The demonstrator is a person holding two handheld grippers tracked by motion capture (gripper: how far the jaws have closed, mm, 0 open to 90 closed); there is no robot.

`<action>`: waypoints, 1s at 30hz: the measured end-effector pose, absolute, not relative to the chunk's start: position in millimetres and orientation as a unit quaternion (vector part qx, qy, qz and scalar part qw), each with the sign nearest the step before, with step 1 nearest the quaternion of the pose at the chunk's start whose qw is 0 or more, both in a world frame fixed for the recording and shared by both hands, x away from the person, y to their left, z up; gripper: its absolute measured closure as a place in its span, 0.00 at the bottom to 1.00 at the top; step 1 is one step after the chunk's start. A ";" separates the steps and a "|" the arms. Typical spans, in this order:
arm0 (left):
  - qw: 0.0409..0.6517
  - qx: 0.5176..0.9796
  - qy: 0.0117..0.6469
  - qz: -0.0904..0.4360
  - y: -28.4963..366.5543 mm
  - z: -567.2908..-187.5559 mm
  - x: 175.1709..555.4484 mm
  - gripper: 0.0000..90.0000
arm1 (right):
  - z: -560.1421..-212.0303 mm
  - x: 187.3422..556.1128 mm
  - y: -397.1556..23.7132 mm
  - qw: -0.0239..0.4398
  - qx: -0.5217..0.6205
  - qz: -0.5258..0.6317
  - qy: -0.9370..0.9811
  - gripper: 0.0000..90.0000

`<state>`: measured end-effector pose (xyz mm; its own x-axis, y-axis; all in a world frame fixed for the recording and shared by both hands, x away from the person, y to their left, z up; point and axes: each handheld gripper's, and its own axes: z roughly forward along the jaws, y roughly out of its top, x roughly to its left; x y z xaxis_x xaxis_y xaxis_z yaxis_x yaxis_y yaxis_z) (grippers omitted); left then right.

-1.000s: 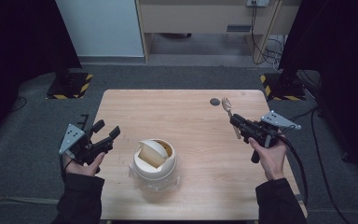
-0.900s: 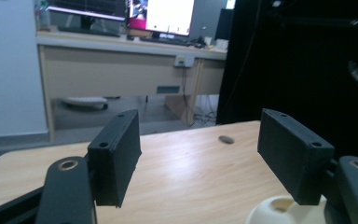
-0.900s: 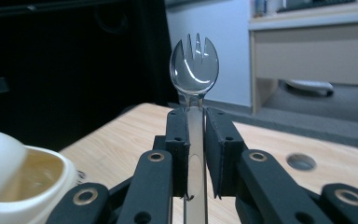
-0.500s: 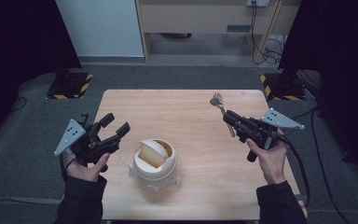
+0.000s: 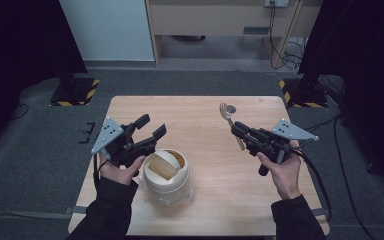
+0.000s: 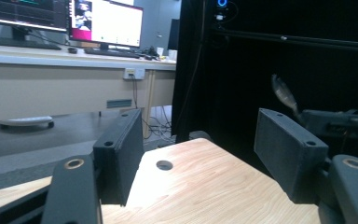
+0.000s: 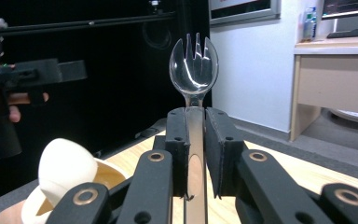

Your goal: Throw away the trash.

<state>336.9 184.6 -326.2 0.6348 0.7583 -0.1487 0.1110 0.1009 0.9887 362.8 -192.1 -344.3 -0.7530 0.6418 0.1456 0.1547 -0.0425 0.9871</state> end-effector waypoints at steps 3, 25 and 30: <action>0.657 0.625 0.345 0.244 174.7 -322.2 337.7 0.37 | -346.0 361.9 -186.5 0.180 0.292 0.656 0.672 0.89; 0.647 0.650 0.348 0.194 114.9 -316.3 341.8 0.44 | -351.4 350.6 -155.6 0.146 0.245 0.659 0.696 0.89; 0.643 0.653 0.354 0.186 108.3 -317.6 341.8 0.48 | -351.5 348.8 -149.9 0.141 0.232 0.661 0.699 0.89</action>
<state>341.8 108.3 -317.6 0.6794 0.7024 -0.2122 0.2228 0.0781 0.9717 348.8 -149.9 -351.5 -0.8525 0.5112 0.1089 0.1376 0.0185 0.9903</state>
